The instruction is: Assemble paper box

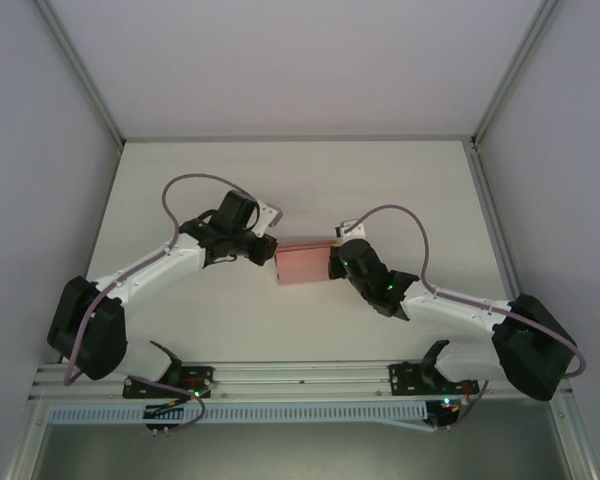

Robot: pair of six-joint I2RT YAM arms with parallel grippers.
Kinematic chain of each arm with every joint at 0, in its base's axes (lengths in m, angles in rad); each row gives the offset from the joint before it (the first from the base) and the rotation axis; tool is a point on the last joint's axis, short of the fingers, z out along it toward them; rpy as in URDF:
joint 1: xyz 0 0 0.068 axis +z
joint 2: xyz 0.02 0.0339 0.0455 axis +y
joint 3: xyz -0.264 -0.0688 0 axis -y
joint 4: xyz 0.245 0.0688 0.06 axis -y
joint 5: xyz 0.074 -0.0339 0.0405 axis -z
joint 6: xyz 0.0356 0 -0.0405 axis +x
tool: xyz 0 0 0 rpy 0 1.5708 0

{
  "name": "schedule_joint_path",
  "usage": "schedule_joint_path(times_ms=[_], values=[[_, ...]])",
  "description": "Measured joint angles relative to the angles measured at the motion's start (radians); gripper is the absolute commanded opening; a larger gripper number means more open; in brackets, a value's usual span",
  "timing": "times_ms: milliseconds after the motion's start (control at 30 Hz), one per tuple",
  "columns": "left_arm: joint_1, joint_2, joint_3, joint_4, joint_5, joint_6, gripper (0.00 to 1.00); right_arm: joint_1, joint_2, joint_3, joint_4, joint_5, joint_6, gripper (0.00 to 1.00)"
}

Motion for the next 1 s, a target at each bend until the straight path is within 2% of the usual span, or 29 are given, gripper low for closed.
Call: schedule_joint_path(times_ms=[200,333,700,1000], values=[[-0.01,0.013,0.018,-0.009,-0.016,-0.175,0.0,0.111,0.003,0.002,-0.047,0.177,0.081,0.0],[-0.038,0.013,0.018,0.005,-0.065,-0.241,0.0,0.143,0.015,0.008,-0.066,0.244,0.155,0.0],[-0.047,0.034,0.016,0.05,-0.098,-0.329,0.0,0.145,0.037,0.027,-0.087,0.27,0.231,0.0],[-0.067,0.024,-0.083,0.232,-0.134,-0.317,0.0,0.145,0.032,0.003,-0.065,0.284,0.239,0.0]])
